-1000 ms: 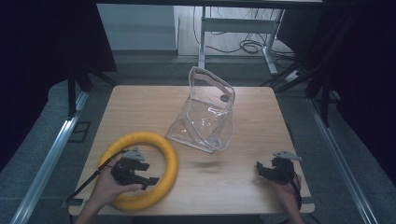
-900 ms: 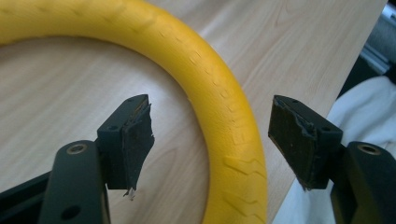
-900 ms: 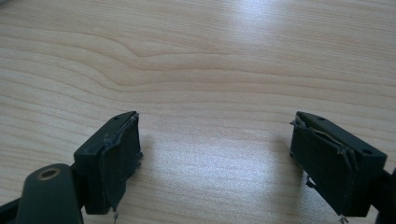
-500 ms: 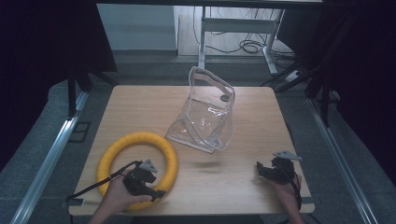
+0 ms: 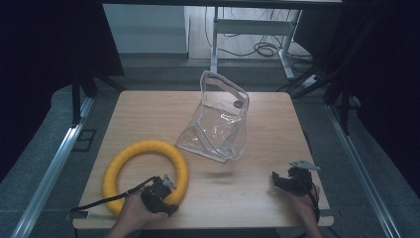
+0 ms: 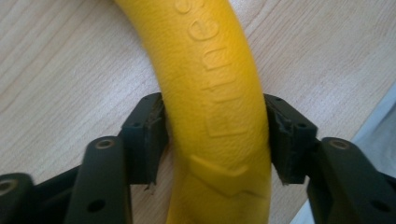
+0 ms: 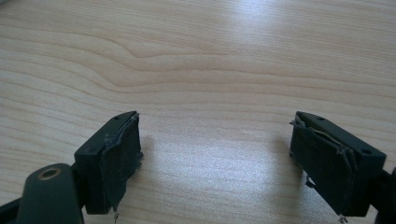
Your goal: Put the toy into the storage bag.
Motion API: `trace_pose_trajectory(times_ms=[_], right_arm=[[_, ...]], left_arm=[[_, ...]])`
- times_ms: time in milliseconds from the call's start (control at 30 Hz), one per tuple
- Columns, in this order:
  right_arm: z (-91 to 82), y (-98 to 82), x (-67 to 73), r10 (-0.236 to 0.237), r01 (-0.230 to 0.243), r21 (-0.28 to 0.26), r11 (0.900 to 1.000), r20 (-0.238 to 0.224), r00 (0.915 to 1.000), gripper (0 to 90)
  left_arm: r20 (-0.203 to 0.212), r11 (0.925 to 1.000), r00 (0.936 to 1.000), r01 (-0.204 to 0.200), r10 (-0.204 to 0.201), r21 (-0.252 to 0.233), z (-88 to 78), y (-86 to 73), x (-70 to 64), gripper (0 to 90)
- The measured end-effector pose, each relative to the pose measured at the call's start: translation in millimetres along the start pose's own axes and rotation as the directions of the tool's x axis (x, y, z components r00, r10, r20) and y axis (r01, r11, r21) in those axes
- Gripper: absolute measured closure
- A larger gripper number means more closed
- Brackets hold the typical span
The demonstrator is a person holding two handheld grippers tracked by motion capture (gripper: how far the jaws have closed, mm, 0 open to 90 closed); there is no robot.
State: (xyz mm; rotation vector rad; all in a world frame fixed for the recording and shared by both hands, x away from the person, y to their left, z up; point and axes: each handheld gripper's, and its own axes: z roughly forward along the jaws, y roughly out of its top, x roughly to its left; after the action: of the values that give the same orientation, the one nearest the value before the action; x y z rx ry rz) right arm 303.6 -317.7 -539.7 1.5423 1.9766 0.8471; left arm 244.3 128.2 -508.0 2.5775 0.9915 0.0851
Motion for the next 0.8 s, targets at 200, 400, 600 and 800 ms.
trace_pose_trajectory(times_ms=[200,400,600,800], right_arm=[[0.0,0.0,0.0,0.000,0.000,0.000,1.000,0.000,1.0000,16.2],[0.0,0.1,0.0,0.000,0.000,0.000,1.000,0.000,1.0000,16.2],[0.0,0.1,-0.3,-0.002,0.002,0.001,1.000,0.002,1.0000,16.3],[-0.2,0.1,0.0,0.004,-0.004,0.003,1.000,0.003,1.0000,16.4]], left_arm=[[0.011,0.9999,0.9999,0.005,-0.005,-0.012,-0.6,-1.4,1.2,47.3],[0.101,0.9957,0.9939,0.051,-0.043,-0.077,-10.9,-10.6,12.1,48.2],[0.206,0.9787,0.9756,0.112,-0.076,-0.172,-33.2,-18.6,25.6,48.5],[0.286,0.9573,0.9545,0.157,-0.084,-0.243,-52.8,-22.8,39.1,48.5]])
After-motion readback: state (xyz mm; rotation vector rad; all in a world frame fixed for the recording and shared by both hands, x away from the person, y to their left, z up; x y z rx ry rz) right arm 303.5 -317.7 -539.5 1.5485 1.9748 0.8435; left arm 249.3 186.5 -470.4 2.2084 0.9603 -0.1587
